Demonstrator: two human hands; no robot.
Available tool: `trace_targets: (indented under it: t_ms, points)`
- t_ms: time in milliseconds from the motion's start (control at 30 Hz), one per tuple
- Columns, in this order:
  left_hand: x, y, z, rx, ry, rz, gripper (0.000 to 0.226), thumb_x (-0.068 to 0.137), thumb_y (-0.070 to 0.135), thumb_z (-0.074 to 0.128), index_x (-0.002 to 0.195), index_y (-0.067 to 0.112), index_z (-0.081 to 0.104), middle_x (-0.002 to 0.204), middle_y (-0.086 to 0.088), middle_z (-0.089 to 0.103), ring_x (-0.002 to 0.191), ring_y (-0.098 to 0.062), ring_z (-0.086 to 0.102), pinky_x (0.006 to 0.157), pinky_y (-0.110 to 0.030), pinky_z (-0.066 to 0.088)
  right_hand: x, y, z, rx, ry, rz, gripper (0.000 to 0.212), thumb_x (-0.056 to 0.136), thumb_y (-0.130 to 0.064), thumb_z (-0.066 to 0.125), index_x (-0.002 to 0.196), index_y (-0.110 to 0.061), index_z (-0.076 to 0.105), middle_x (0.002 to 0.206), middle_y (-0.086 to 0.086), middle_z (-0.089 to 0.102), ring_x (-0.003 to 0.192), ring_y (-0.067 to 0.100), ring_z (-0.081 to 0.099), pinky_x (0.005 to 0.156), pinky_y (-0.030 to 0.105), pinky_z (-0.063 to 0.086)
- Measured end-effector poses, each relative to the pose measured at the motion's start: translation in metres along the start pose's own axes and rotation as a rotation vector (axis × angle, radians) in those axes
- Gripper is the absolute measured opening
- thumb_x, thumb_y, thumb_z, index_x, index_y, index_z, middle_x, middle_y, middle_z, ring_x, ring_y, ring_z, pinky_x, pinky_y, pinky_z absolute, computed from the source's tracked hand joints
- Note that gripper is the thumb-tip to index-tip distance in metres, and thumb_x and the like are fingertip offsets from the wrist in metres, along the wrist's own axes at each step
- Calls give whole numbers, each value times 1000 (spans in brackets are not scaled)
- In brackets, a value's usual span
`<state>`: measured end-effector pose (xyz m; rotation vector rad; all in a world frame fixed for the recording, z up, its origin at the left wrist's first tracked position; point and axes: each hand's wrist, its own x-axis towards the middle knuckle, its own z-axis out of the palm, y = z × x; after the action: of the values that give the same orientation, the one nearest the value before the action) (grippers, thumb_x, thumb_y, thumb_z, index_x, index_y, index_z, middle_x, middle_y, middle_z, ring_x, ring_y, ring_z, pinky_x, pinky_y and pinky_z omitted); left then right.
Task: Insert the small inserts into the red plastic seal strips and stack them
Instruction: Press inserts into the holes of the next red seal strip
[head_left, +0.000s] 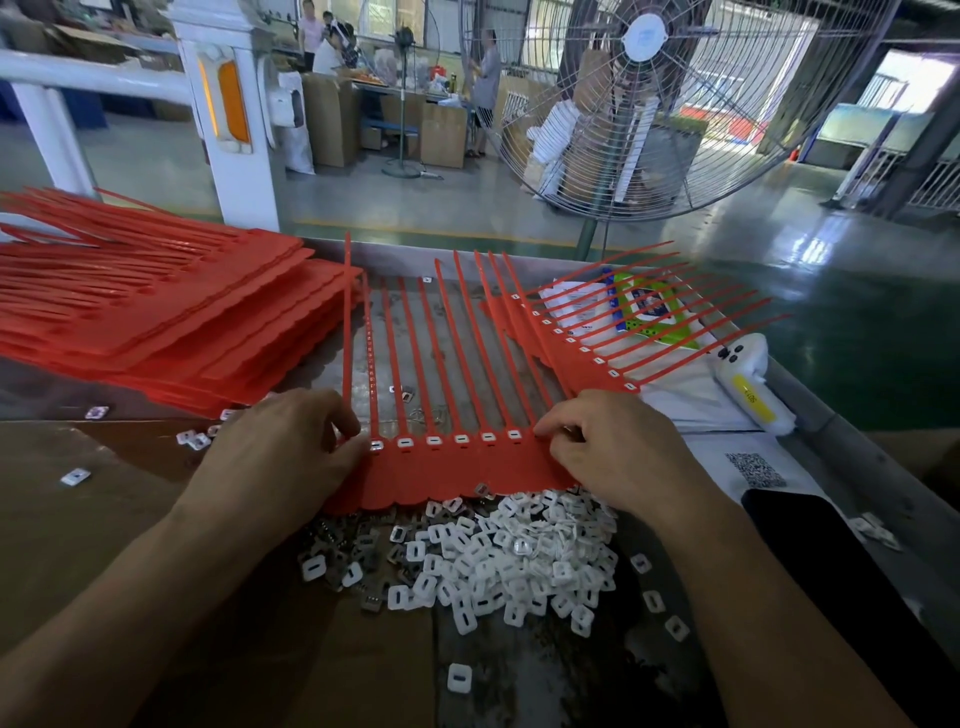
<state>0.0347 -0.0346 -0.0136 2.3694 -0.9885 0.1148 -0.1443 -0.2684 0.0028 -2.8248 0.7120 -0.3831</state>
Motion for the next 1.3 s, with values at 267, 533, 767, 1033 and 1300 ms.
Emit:
trace_targets:
  t_ms: [267, 533, 767, 1033, 1300]
  points:
    - [0, 0, 0, 1, 9, 6, 11, 88, 45, 71, 87, 35, 68, 81, 16, 61, 78, 0, 55, 69, -33, 48, 0, 7, 2, 173, -34, 47, 26, 100, -19, 60, 111, -34, 78, 113, -17, 74, 103, 2, 66, 91, 31, 55]
    - [1, 0, 0, 13, -5, -1, 11, 88, 45, 71, 91, 34, 70, 79, 18, 60, 75, 3, 54, 65, -30, 46, 2, 21, 9, 503, 14, 145, 20, 96, -19, 71, 95, -38, 79, 87, -25, 72, 85, -13, 63, 71, 12, 42]
    - [1, 1, -1, 4, -18, -15, 11, 89, 46, 71, 92, 35, 70, 80, 18, 61, 74, 2, 56, 63, -29, 46, 3, 19, 11, 582, 71, 201, 12, 94, -25, 74, 102, -33, 79, 79, -19, 70, 73, -5, 64, 67, 19, 47]
    - [0, 2, -2, -11, -17, -17, 11, 89, 45, 71, 93, 34, 71, 83, 17, 61, 78, 0, 57, 72, -35, 53, 5, 6, 11, 708, 132, 263, 15, 104, -17, 59, 94, -19, 70, 77, -4, 77, 55, 15, 68, 48, 25, 51]
    - [-2, 0, -2, -7, -24, -19, 12, 89, 46, 70, 94, 35, 70, 84, 17, 61, 78, 1, 56, 70, -32, 50, 7, 6, 16, 637, 100, 293, 18, 100, -33, 64, 85, -26, 71, 71, -12, 73, 51, 1, 57, 59, 25, 43]
